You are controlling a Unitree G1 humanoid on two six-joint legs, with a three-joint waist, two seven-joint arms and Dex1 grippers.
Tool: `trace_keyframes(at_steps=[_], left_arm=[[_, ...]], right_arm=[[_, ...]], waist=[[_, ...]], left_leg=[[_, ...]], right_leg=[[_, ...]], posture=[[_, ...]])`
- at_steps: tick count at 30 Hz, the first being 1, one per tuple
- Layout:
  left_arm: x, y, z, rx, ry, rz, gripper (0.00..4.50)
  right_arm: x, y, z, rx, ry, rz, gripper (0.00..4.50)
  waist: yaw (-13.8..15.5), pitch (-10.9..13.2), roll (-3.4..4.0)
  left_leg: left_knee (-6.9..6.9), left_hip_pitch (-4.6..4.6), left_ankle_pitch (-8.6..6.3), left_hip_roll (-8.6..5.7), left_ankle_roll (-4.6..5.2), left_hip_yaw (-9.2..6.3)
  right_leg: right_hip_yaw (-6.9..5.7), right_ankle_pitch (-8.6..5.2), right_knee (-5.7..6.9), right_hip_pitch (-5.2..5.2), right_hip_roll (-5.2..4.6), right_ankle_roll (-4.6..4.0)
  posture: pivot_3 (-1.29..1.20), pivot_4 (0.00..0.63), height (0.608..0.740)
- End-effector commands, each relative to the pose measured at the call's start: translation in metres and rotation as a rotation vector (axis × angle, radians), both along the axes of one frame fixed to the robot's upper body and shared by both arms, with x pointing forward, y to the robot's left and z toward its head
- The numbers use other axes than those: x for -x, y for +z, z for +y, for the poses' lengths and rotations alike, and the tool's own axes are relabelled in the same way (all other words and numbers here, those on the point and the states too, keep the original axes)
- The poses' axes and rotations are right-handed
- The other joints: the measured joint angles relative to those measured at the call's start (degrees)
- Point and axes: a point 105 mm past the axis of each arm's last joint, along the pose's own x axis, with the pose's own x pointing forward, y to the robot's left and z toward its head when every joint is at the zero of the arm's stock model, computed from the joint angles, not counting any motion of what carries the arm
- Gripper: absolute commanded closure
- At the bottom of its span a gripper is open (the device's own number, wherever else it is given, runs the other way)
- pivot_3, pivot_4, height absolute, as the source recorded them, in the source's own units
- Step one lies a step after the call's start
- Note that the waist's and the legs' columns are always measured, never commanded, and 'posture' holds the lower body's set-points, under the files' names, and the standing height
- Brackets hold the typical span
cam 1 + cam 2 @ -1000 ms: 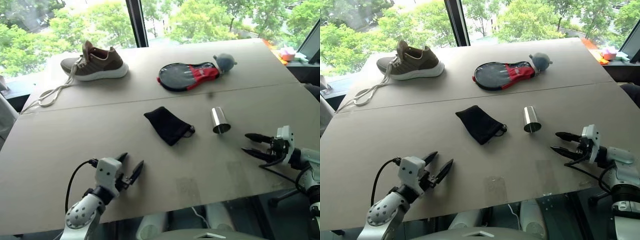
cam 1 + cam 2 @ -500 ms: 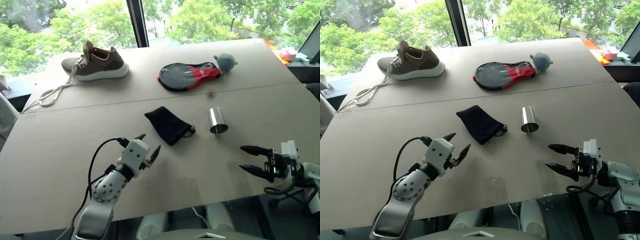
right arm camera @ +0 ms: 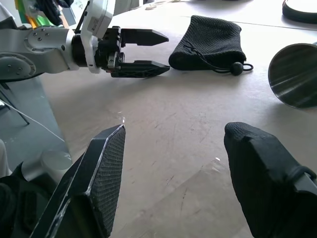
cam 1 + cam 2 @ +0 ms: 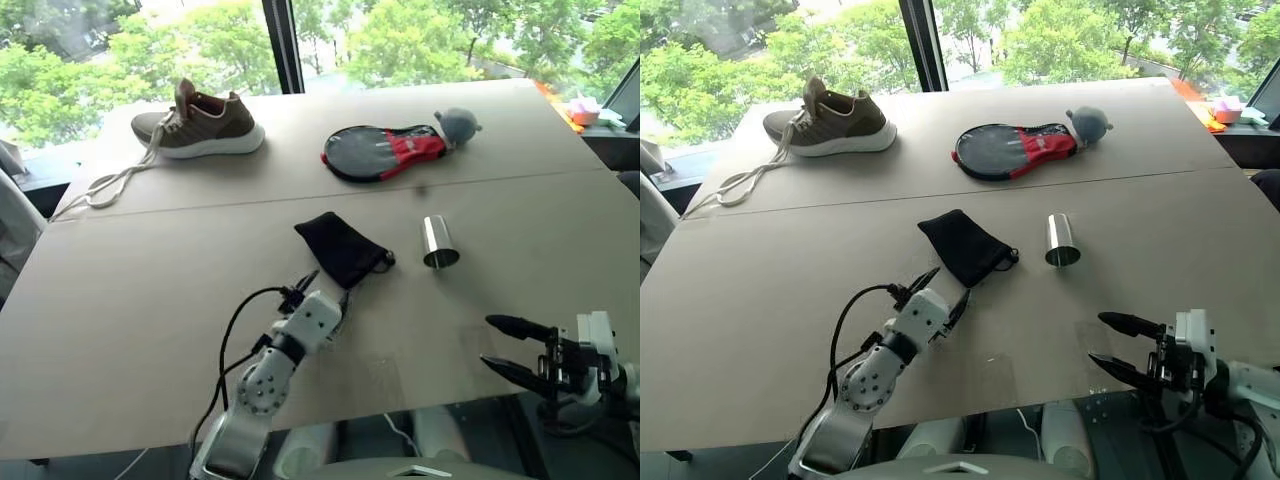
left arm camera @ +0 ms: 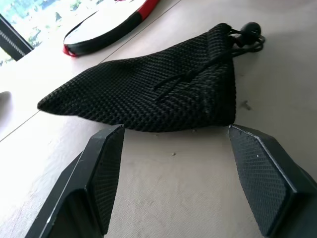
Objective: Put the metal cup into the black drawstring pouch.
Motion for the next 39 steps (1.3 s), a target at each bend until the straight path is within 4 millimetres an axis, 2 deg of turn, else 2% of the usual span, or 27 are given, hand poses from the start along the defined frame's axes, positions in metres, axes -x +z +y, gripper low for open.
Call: trace_keyframes(at_steps=[1,5,11,16,26,27,29,33,34,39], left_arm=[[0.003,0.001,-0.020,-0.009,-0.044,-0.048,1.06],[0.000,0.005,-0.026,0.022,-0.014,-0.067,1.06],[-0.005,0.009,-0.024,0.063,0.067,-0.086,1.06],[-0.008,0.006,-0.003,0.086,0.190,-0.056,1.06],[-0.022,0.012,0.009,0.094,0.264,-0.075,1.06],[-0.023,0.012,0.010,0.100,0.274,-0.072,1.57],[-0.024,0.012,0.010,0.105,0.281,-0.071,2.21],[-0.028,0.012,0.011,0.107,0.286,-0.074,4.17],[-0.029,0.012,0.012,0.107,0.294,-0.074,4.44],[-0.034,0.012,0.021,0.108,0.322,-0.073,4.44]], right_arm=[[0.002,0.014,-0.004,0.007,-0.002,-0.032,1.31],[0.003,0.016,-0.005,0.008,-0.004,-0.024,1.31],[0.002,0.017,-0.005,0.010,-0.005,-0.019,1.31],[-0.004,0.016,-0.006,0.006,-0.011,-0.028,1.31],[-0.014,0.015,-0.003,-0.007,-0.002,-0.045,1.31],[-0.015,0.015,-0.003,-0.007,-0.002,-0.046,1.28],[-0.016,0.015,-0.002,-0.010,-0.002,-0.050,1.28],[-0.017,0.015,-0.002,-0.012,-0.003,-0.053,1.28],[-0.017,0.014,-0.002,-0.013,-0.004,-0.053,1.28],[-0.018,0.015,-0.001,-0.016,-0.011,-0.060,1.28]], waist=[[0.08,0.00,-0.01],[0.02,0.01,-0.02],[0.01,0.03,-0.05],[-0.12,0.04,-0.08],[-0.07,0.04,-0.08],[-0.06,0.04,-0.08],[-0.03,0.05,-0.09],[0.18,0.04,-0.07],[0.23,0.03,-0.07],[0.16,0.03,-0.07]], left_leg=[[0.01,-0.01,0.00,0.00,0.00,0.00],[0.03,-0.01,0.01,-0.01,0.03,0.00],[0.03,-0.03,0.03,0.00,0.05,-0.01],[0.03,-0.02,0.03,0.00,0.05,-0.01],[0.04,-0.01,0.03,0.00,0.05,-0.02],[0.04,-0.02,0.03,0.00,0.05,-0.02],[0.04,-0.04,0.03,-0.02,0.05,-0.01],[0.04,-0.03,0.03,-0.02,0.05,-0.02],[0.04,-0.03,0.03,-0.02,0.05,-0.03],[0.07,-0.01,0.03,-0.02,0.05,-0.03]], right_leg=[[0.00,0.00,0.00,0.00,-0.01,0.00],[-0.02,0.00,0.00,0.01,0.00,0.02],[-0.04,0.01,0.00,0.00,0.01,0.03],[-0.04,0.00,0.02,0.00,0.02,0.03],[-0.08,0.01,0.04,0.00,0.03,0.03],[-0.08,0.01,0.03,0.00,0.03,0.03],[-0.07,0.01,0.01,0.00,0.01,0.03],[-0.08,0.01,0.01,0.00,0.00,0.03],[-0.09,0.01,0.01,0.01,0.00,0.03],[-0.09,0.01,0.05,0.01,0.02,0.03]], posture=[[0.00,0.150,0.740],[0.00,0.150,0.740],[0.00,0.150,0.740],[0.00,0.150,0.740],[0.00,0.150,0.740],[0.00,0.150,0.740],[0.00,0.150,0.740],[0.00,0.150,0.740],[0.00,0.150,0.740],[0.00,0.150,0.740]])
